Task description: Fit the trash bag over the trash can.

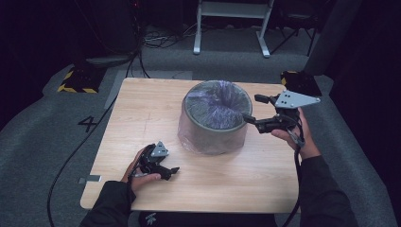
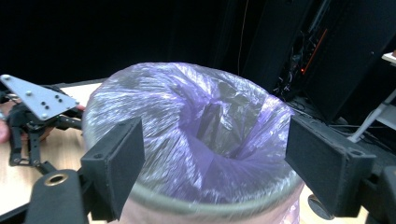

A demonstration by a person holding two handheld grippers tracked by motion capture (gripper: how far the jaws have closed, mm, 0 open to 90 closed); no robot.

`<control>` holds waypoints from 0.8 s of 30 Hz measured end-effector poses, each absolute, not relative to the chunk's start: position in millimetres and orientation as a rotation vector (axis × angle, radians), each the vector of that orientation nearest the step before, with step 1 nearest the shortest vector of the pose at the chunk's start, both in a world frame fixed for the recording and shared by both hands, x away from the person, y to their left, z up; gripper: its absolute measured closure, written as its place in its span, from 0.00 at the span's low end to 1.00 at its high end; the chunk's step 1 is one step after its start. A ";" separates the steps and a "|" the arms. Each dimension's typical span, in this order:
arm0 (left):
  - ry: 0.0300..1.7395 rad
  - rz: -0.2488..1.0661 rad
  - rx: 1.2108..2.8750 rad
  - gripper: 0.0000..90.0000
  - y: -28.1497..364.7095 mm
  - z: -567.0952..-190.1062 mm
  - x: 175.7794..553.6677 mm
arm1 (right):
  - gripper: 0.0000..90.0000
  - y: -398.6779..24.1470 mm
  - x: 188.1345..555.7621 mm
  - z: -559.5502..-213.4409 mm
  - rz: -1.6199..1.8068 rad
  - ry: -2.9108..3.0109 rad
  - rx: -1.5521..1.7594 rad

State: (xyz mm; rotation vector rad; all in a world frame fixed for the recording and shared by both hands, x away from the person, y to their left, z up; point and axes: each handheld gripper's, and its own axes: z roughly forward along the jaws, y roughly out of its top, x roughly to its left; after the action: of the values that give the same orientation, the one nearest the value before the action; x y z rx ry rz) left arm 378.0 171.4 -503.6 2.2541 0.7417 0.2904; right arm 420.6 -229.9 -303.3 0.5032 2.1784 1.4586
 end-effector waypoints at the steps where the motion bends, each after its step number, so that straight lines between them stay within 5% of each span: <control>1: 0.740 0.289 2.254 0.15 171.4 -503.6 378.1 | 0.22 -228.6 421.9 -303.0 1.453 2.183 0.506; 24: 0.734 0.288 2.254 0.15 171.4 -503.7 378.6 | 0.22 -193.1 451.0 -300.2 1.394 2.247 0.535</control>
State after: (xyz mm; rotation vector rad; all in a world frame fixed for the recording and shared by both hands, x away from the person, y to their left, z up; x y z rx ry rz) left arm 378.6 171.4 -503.7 2.2541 0.7335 0.2882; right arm 451.0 -193.1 -300.2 0.5352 2.2468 1.3942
